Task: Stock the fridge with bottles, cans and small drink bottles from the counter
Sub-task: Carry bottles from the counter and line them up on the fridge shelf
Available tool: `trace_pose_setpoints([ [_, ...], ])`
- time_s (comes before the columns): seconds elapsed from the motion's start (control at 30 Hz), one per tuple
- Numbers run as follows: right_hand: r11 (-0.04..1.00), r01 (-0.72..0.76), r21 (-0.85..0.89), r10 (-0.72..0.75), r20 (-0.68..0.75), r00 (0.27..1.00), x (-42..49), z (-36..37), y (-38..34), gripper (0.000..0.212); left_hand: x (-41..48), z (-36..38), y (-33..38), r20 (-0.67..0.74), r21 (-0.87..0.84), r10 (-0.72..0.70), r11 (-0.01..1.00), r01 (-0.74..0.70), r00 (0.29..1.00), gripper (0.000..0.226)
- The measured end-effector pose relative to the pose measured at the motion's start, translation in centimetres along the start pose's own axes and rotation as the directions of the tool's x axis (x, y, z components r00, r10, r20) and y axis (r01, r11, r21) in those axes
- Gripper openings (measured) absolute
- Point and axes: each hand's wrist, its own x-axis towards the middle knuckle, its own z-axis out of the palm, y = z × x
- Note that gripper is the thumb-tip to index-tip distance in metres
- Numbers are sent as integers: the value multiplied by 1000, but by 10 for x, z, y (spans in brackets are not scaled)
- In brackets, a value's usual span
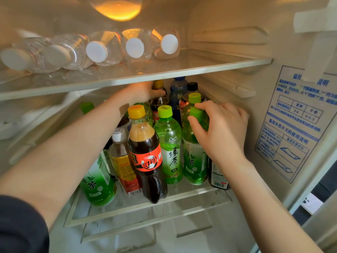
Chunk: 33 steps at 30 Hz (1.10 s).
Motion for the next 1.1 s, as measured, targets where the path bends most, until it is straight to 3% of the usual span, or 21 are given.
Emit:
trace_pose_setpoints([
  [0.1,1000,1,1,-1,7,1000,0,-1,0,27,-5,-3,0,13,-45,-3,999,4,1000,23],
  [0.23,1000,2,6,-2,14,1000,0,-1,1,27,-14,-8,5,54,-67,-29,997,32,998,50],
  [0.37,1000,10,-2,-10,-2,1000,0,-1,1,26,-23,-19,1,97,5,-86,996,86,992,53],
  [0.43,1000,12,-7,-12,-5,1000,0,0,1,26,-33,-28,0,57,-16,-119,993,120,991,46],
  [0.53,1000,10,-13,-10,0,1000,0,0,1,26,-46,-37,-2,-24,-45,-106,993,105,994,13],
  [0.63,1000,5,-13,-5,17,1000,0,-1,1,26,-52,-40,-3,79,-34,-148,988,151,986,8],
  [0.7,1000,-4,-2,4,21,1000,1,-1,1,27,-51,-41,-5,123,11,-154,988,154,980,14],
  [0.87,1000,-5,-8,5,16,1000,1,-2,0,27,-42,-36,-12,247,81,-241,970,228,939,57],
  [1.1,1000,-16,-8,17,22,1000,0,-3,1,27,-25,-29,-23,236,210,-246,957,198,940,46],
])
